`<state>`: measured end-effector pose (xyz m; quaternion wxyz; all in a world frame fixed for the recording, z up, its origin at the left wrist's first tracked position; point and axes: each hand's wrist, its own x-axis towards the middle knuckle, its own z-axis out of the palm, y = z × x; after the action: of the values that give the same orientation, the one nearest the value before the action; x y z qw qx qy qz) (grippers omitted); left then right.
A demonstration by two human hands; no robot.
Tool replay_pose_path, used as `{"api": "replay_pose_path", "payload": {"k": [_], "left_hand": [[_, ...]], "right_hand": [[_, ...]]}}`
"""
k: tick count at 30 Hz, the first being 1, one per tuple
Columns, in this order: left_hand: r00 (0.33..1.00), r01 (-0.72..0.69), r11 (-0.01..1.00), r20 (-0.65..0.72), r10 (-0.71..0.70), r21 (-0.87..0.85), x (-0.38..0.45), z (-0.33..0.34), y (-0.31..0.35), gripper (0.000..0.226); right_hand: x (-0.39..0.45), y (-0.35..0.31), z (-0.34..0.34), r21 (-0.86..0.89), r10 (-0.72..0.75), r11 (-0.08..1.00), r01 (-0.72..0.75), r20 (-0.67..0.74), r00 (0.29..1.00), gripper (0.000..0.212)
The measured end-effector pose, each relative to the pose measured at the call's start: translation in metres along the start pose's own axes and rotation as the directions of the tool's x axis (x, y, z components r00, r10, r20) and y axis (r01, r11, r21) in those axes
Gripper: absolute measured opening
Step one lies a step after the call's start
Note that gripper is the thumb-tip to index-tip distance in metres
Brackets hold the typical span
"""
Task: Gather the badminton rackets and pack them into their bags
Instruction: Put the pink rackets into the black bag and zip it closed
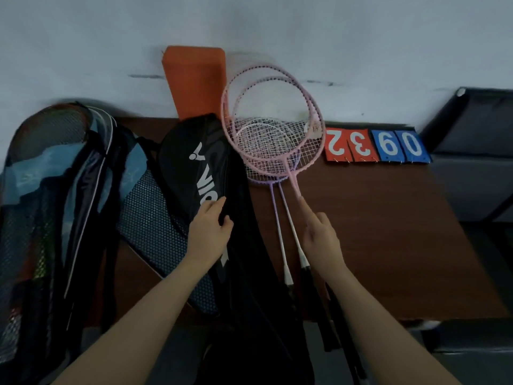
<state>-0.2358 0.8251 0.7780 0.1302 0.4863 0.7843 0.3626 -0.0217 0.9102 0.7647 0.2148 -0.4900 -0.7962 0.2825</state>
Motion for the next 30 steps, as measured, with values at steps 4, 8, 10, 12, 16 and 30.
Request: {"api": "replay_pose_path", "payload": {"k": [4, 8, 10, 12, 16, 30], "left_hand": [[0.995, 0.077, 0.994, -0.056, -0.081, -0.073, 0.000, -0.007, -0.005, 0.042], [0.987, 0.144, 0.984, -0.057, -0.151, -0.107, -0.001, -0.010, -0.012, 0.041], [0.986, 0.157, 0.982, -0.043, -0.163, -0.109, -0.002, -0.009, -0.013, 0.041], [0.986, 0.159, 0.981, -0.035, -0.164, -0.109, -0.003, -0.006, -0.013, 0.041], [0.984, 0.169, 0.978, -0.038, -0.175, -0.124, -0.003, 0.001, -0.011, 0.041], [0.992, 0.129, 0.982, 0.016, -0.128, -0.138, -0.002, 0.011, -0.007, 0.044]], "right_hand": [[-0.016, -0.007, 0.003, -0.014, -0.067, 0.998, 0.068, 0.056, 0.996, 0.076], [-0.042, -0.010, 0.003, -0.002, -0.064, 0.998, 0.065, 0.090, 0.994, 0.073], [-0.055, -0.009, 0.002, -0.035, -0.054, 0.998, 0.058, 0.097, 0.994, 0.074], [-0.067, -0.005, 0.002, -0.042, -0.010, 0.999, 0.014, 0.075, 0.997, 0.075], [-0.092, 0.003, 0.000, 0.006, 0.083, 0.997, -0.083, 0.024, 0.996, 0.074], [-0.116, -0.001, 0.003, -0.204, 0.120, 0.977, -0.060, 0.298, 0.947, 0.072]]}}
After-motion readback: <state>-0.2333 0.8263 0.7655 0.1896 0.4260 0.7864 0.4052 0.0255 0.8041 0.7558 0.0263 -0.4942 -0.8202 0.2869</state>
